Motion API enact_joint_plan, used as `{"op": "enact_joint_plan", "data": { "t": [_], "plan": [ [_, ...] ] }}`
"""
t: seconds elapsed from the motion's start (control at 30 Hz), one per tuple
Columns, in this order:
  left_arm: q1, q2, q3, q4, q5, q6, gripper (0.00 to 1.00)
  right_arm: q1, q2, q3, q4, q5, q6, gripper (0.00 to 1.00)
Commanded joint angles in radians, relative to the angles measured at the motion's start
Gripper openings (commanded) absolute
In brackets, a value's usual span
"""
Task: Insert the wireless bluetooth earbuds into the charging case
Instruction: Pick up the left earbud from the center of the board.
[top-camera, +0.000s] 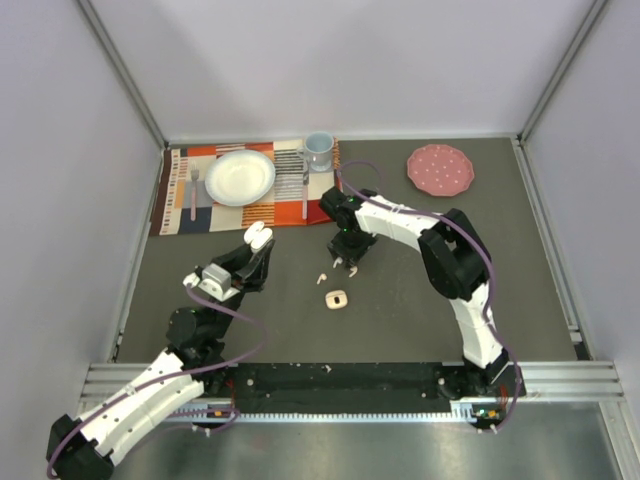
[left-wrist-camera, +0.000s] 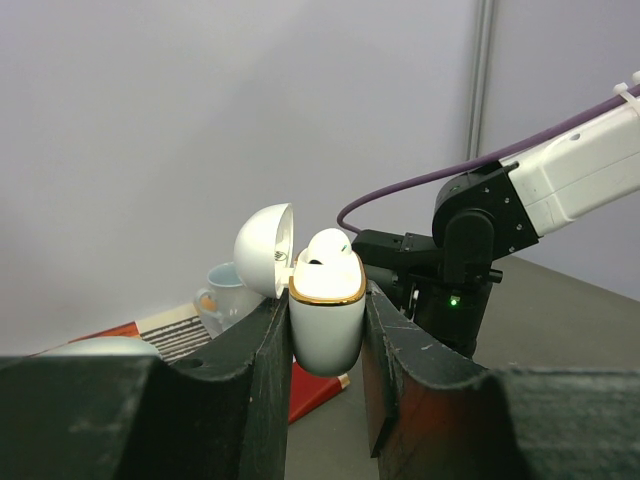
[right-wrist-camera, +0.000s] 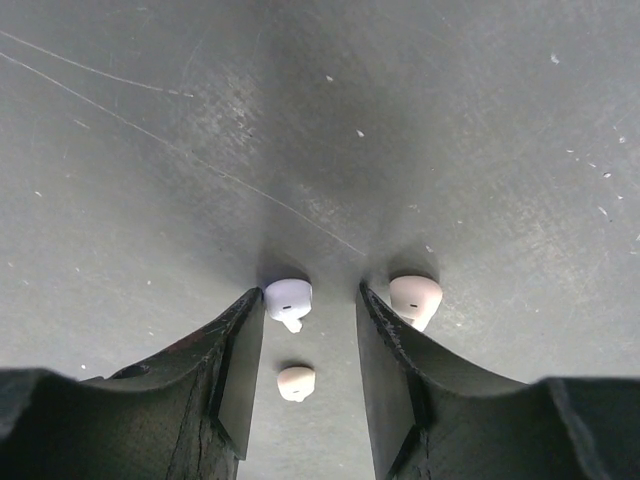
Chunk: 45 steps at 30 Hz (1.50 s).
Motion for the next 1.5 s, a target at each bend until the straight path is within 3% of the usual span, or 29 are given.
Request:
{"op": "enact_joint_plan", "data": {
  "t": [0.0, 0.2, 0.47, 0.5, 0.8, 0.87, 0.9, 1.0, 1.23, 1.33, 1.47],
  "plan": [
    [0.005, 0.005, 0.000, 0.048, 0.000, 0.013, 0.00, -0.008, 0.051, 0.028, 0.011, 0.018, -0.012, 0.41],
    [0.006, -0.010, -0.003, 0.045, -0.005, 0.015, 0.00, -0.008, 0.058, 0.040, 0.011, 0.026, -0.022, 0.33],
    [0.010, -0.007, -0.005, 0.050, -0.002, 0.012, 0.00, -0.010, 0.063, 0.037, 0.014, 0.023, -0.030, 0.30],
    [0.010, -0.006, -0.005, 0.050, -0.002, 0.012, 0.00, -0.010, 0.064, 0.039, 0.011, 0.021, -0.033, 0.22],
    [0.011, -0.007, -0.005, 0.051, 0.001, 0.009, 0.00, -0.011, 0.064, 0.042, 0.014, 0.024, -0.077, 0.11],
    [0.011, -0.006, -0.003, 0.051, 0.003, 0.009, 0.00, -0.010, 0.066, 0.056, 0.012, 0.035, -0.131, 0.09],
    [0.011, -0.006, -0.002, 0.051, 0.003, 0.007, 0.00, -0.010, 0.063, 0.059, 0.012, 0.037, -0.151, 0.01],
    [0.011, -0.001, 0.001, 0.048, 0.009, 0.003, 0.00, -0.005, 0.045, 0.065, 0.014, 0.075, -0.238, 0.00],
    [0.011, 0.022, 0.007, 0.054, 0.021, -0.016, 0.00, 0.056, -0.087, 0.031, 0.055, 0.338, -0.429, 0.00],
    [0.013, 0.033, 0.012, 0.059, 0.031, -0.030, 0.00, 0.075, -0.176, -0.065, 0.145, 0.372, -0.499, 0.00],
    [0.011, 0.039, 0.015, 0.059, 0.031, -0.040, 0.00, 0.082, -0.361, -0.242, 0.389, 0.342, -0.576, 0.00]
  ]
}}
